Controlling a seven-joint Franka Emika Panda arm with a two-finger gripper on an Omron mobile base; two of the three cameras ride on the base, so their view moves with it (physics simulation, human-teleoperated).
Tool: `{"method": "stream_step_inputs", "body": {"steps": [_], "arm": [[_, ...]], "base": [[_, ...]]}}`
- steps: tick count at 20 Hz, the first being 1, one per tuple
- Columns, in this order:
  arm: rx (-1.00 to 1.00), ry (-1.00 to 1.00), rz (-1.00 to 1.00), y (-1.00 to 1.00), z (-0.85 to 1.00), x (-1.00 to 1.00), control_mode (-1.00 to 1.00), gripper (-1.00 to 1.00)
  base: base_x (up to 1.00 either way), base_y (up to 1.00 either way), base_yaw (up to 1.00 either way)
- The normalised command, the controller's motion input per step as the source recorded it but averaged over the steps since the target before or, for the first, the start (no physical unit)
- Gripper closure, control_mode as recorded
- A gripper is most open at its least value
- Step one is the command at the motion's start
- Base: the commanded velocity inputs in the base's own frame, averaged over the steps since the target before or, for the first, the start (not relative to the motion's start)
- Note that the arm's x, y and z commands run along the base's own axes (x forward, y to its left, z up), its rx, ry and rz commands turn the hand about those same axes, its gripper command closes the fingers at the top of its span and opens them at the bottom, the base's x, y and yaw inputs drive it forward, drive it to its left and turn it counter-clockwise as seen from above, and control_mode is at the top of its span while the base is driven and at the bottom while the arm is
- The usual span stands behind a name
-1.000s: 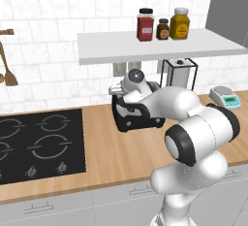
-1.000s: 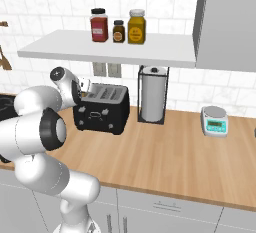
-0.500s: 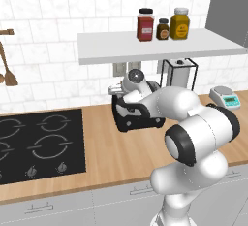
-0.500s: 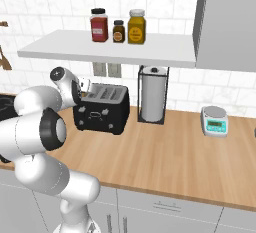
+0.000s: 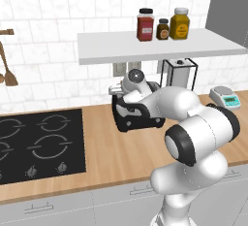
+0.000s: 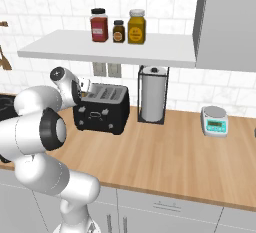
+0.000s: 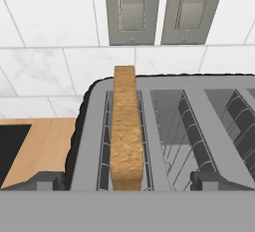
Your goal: Start the toaster. Once the lever pops up, take the bread to the plate on the dining counter.
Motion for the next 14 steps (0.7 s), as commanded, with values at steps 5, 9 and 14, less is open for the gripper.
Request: {"method": "stream_step_inputs", "body": {"steps": [5,9,14], "arm": [[0.0,0.0,0.0,0.0,0.0,0.0,-1.0,-1.0],[0.0,0.0,0.0,0.0,0.0,0.0,-1.0,-1.0],[0.0,0.0,0.0,0.0,0.0,0.0,-1.0,-1.0]], "base": [[0.0,0.0,0.0],[0.0,0.0,0.0],[0.0,0.0,0.0]]}}
